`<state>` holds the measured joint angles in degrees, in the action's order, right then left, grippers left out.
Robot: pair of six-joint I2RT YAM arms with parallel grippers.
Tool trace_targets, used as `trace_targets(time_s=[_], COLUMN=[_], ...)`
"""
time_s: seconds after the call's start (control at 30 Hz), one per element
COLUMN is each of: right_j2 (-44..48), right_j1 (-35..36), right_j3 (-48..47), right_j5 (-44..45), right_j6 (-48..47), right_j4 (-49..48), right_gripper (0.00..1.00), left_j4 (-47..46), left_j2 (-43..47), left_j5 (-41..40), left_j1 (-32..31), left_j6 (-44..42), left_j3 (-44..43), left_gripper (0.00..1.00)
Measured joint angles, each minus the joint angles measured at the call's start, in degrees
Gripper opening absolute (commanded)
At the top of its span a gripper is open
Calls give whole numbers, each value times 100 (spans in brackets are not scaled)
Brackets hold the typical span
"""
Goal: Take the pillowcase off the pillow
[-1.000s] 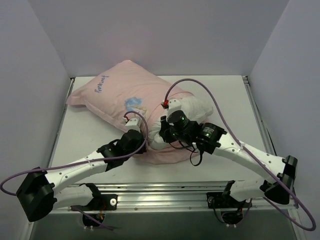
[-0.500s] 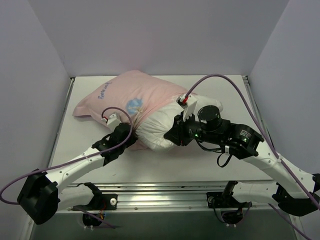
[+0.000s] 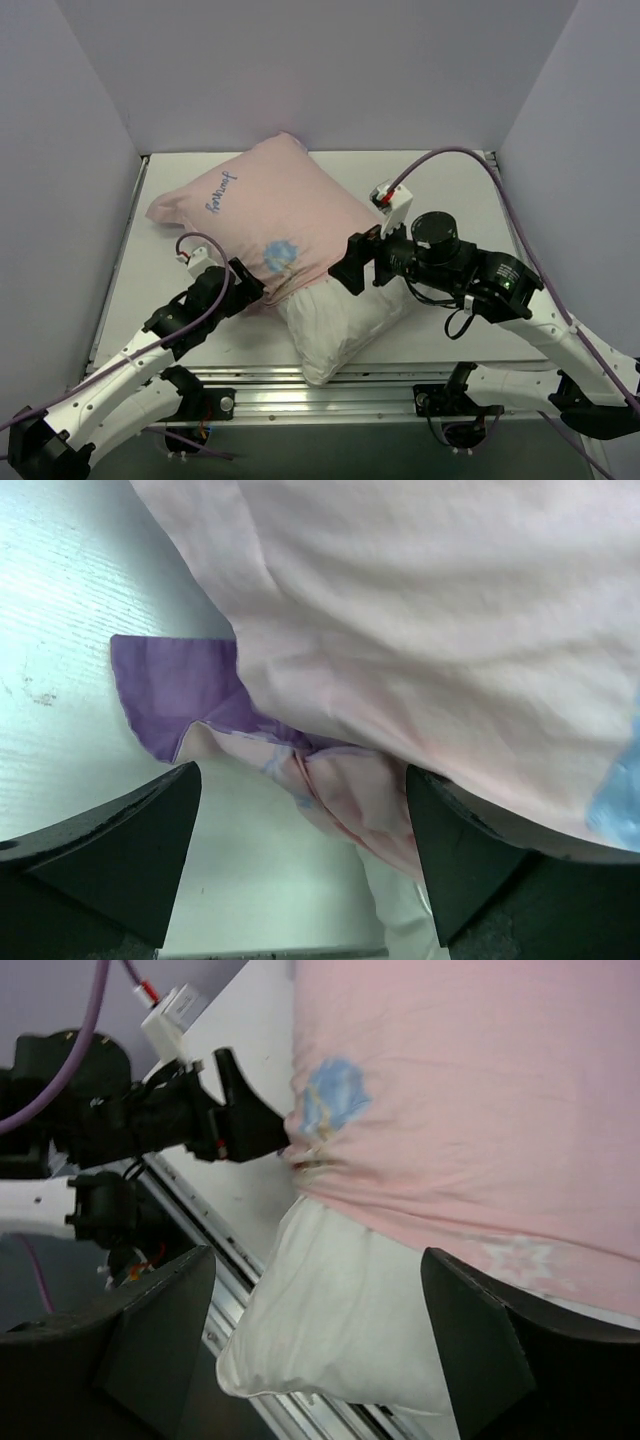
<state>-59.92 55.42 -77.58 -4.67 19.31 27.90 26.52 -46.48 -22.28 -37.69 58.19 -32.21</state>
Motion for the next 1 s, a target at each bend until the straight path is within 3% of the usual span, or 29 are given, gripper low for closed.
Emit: trace_targets(time_s=[0.13, 0.23, 0.37, 0.43, 0.57, 0.77, 1.0], right_j2=[-79, -269, -623, -848, -925, -229, -350], right_j1=[-404, -1073, -2135, -2293, -1856, -181, 262], right_j3=[-273, -120, 975, 1716, 2533, 2835, 2857], right_j5=[496, 693, 352, -20, -382, -249, -485], right_j6=[-94, -122, -144, -107, 118, 647, 1021], right_j4=[13, -63, -605, -870, -1443, -1886, -1888], right_gripper=[91, 92, 88, 85, 82, 81, 83], left_j4=[299, 374, 278, 153, 0, -31, -627], left_j2=[177, 37, -566, -1032, -2100, -3414, -3982], left_j5=[144, 151, 188, 308, 592, 719, 1034], left_j1=[0, 11, 109, 186, 297, 483, 472], left_j6=[-48, -118, -363, -597, -1185, -1987, -2446], left_j3=[-188, -339, -592, -778, -1303, -2291, -3530], left_gripper=[95, 97, 97, 97, 97, 98, 95])
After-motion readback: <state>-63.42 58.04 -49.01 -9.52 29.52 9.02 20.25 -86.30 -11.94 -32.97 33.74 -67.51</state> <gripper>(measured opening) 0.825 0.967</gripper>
